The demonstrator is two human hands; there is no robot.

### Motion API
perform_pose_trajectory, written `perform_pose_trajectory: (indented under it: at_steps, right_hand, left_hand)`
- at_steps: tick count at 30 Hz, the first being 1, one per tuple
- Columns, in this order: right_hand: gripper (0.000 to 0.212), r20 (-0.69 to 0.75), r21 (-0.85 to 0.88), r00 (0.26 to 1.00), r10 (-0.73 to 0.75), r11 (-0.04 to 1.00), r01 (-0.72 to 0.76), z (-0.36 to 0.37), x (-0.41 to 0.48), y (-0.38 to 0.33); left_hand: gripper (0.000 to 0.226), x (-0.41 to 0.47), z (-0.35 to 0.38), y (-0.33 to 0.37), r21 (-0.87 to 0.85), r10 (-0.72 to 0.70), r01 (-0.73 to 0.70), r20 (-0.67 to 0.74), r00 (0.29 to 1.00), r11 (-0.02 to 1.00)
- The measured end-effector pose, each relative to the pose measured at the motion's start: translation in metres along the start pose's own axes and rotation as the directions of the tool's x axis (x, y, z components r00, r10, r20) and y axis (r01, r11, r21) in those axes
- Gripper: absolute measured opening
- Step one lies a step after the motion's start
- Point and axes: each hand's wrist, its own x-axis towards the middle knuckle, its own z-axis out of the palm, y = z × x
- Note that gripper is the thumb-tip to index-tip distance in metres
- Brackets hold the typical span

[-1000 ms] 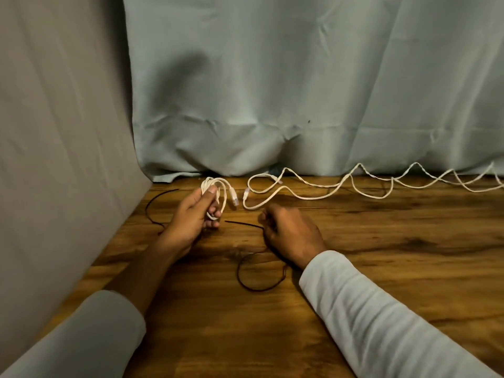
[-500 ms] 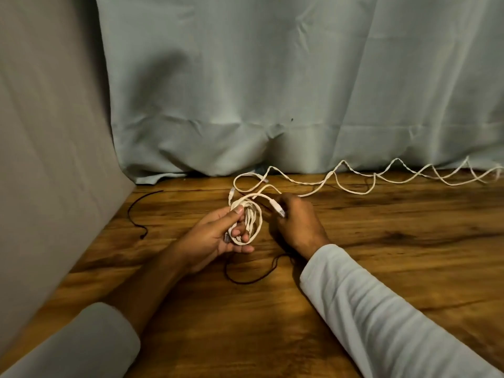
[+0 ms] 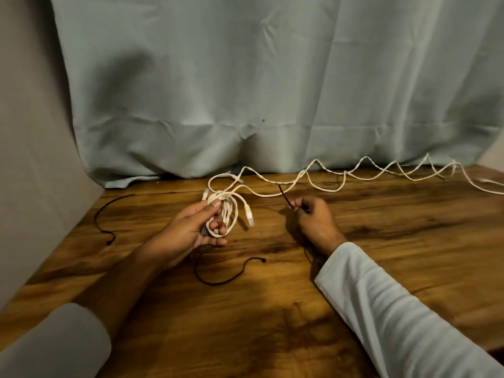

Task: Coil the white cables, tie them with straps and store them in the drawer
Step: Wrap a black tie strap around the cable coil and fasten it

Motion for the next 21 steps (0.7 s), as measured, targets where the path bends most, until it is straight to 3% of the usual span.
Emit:
perform_pose_trajectory:
  at_steps: [11, 21]
  right_hand:
    - [0.016, 0.082, 0.282, 0.995, 0.06, 0.956, -0.081, -0.016, -0.013, -0.012]
    - [0.022, 0.204, 0.214, 0.976, 0.072, 0.97, -0.116, -0.003, -0.02, -0.024]
  left_hand:
    - [0.021, 0.066, 0.055, -0.006, -0.106, 0.069, -0.09, -0.183, 0.981, 0.99]
    - [0.026, 0.071, 0.056, -0.018, 0.16, 0.212, -0.18, -0.216, 0.953, 0.971]
